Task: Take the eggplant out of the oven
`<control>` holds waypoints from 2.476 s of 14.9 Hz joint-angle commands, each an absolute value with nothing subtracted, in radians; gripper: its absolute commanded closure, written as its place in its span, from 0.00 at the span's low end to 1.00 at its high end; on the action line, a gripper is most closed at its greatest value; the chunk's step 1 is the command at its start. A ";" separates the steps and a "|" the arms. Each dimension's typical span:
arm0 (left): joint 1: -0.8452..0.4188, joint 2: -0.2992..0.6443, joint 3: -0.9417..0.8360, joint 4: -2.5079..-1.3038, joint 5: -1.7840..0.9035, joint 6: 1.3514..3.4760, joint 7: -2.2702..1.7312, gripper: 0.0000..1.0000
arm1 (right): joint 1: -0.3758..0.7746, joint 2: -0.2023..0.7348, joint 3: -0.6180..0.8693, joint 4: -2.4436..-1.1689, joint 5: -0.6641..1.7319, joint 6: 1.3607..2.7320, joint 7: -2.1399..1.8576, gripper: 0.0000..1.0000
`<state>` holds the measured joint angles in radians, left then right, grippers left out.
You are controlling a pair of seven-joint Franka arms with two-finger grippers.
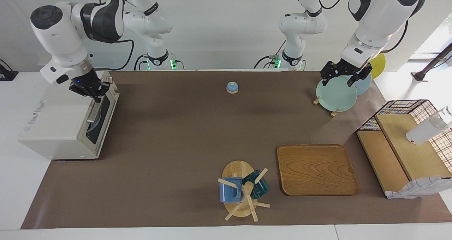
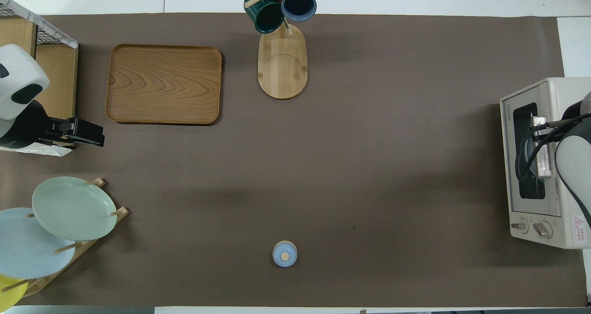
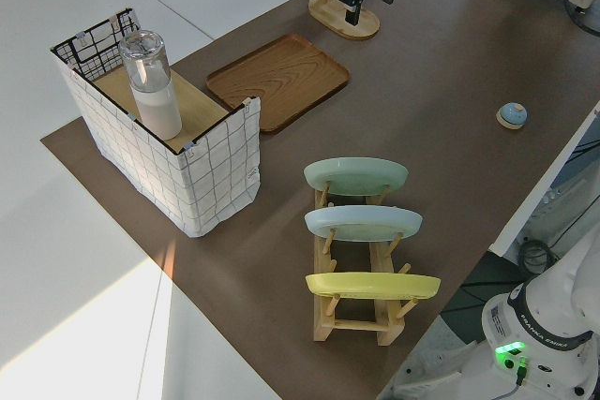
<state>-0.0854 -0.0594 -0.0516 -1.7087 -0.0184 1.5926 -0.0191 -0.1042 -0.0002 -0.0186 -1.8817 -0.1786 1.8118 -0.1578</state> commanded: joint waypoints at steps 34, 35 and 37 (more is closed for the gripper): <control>-0.078 -0.069 -0.055 -1.712 -0.003 1.582 -0.015 0.00 | 0.015 0.147 -0.002 -2.197 -0.101 2.359 0.132 1.00; -0.078 -0.068 -0.055 -1.712 -0.003 1.582 -0.015 0.00 | 0.015 0.155 0.000 -2.197 -0.101 2.361 0.132 1.00; -0.078 -0.069 -0.055 -1.712 -0.003 1.582 -0.015 0.00 | 0.014 0.161 0.000 -2.195 -0.101 2.361 0.133 1.00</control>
